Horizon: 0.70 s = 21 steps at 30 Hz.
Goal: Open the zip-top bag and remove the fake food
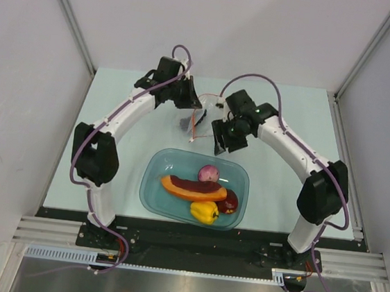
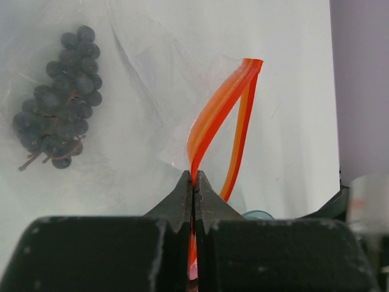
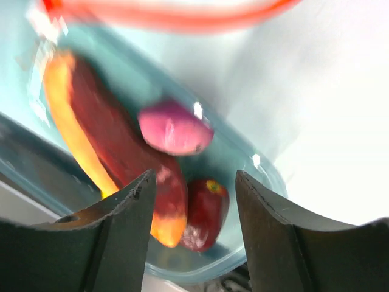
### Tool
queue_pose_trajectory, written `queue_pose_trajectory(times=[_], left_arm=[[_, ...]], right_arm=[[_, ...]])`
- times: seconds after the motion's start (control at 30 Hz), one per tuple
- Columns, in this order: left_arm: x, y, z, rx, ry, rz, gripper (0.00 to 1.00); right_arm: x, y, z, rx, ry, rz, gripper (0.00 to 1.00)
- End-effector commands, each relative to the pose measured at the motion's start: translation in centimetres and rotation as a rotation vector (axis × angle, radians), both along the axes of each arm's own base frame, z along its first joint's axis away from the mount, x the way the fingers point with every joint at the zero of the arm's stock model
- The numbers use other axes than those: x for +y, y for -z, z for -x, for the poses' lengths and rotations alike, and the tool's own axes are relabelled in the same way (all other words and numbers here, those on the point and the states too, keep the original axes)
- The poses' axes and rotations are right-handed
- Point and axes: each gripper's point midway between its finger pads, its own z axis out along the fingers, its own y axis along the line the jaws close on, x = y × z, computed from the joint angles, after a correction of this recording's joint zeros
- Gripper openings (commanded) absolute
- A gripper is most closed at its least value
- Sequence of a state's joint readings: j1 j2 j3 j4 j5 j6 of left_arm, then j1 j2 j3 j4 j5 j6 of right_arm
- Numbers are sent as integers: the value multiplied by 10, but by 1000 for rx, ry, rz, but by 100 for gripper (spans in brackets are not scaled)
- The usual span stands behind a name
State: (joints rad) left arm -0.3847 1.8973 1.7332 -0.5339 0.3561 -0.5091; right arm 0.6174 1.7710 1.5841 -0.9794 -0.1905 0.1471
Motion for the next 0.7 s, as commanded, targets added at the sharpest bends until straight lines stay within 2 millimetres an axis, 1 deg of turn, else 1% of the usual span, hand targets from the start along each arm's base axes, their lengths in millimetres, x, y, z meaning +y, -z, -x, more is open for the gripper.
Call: queue_pose_trajectory(times=[0.0, 0.03, 0.07, 0.13, 0.17, 0.2, 0.23, 0.27, 0.3, 0.33, 0.37, 0.4, 0.43, 0.47, 0.53, 0.6, 0.67], left_arm=[[-15, -35, 10, -61, 39, 66, 0], [-16, -36, 10, -65, 39, 67, 0], [-17, -38, 11, -66, 44, 71, 0], [-20, -41, 12, -64, 43, 85, 0], [-23, -43, 14, -66, 52, 95, 0], [-25, -46, 15, -63, 51, 107, 0], [-27, -47, 15, -60, 54, 116, 0], [-32, -51, 18, -56, 61, 135, 0], [-35, -54, 19, -57, 67, 146, 0], [-37, -55, 20, -57, 68, 152, 0], [-42, -57, 22, -61, 77, 161, 0], [-45, -59, 23, -56, 79, 176, 0], [-48, -59, 23, -51, 81, 182, 0], [-53, -60, 25, -49, 87, 193, 0], [-59, -61, 25, -41, 96, 203, 0], [-66, -64, 26, -39, 106, 217, 0], [-74, -65, 30, -32, 120, 235, 0]], right_arm=[[6, -52, -52, -147, 180, -136, 60], [9, -56, -58, -147, 197, -167, 60], [12, -63, -71, -176, 222, -212, 61], [18, -64, -82, -167, 270, -266, 60], [20, -68, -93, -188, 283, -303, 59], [24, -70, -97, -175, 312, -340, 58], [29, -68, -100, -155, 316, -372, 58], [32, -72, -110, -165, 334, -414, 56], [35, -74, -114, -154, 353, -448, 54], [41, -70, -114, -102, 383, -491, 51], [46, -75, -122, -106, 396, -539, 43], [47, -73, -126, -93, 412, -565, 41], [52, -68, -127, -49, 437, -594, 38], [56, -70, -131, -52, 443, -618, 37], [57, -64, -135, -22, 471, -638, 34], [61, -55, -139, 14, 506, -658, 33], [60, -42, -143, 53, 554, -662, 32]])
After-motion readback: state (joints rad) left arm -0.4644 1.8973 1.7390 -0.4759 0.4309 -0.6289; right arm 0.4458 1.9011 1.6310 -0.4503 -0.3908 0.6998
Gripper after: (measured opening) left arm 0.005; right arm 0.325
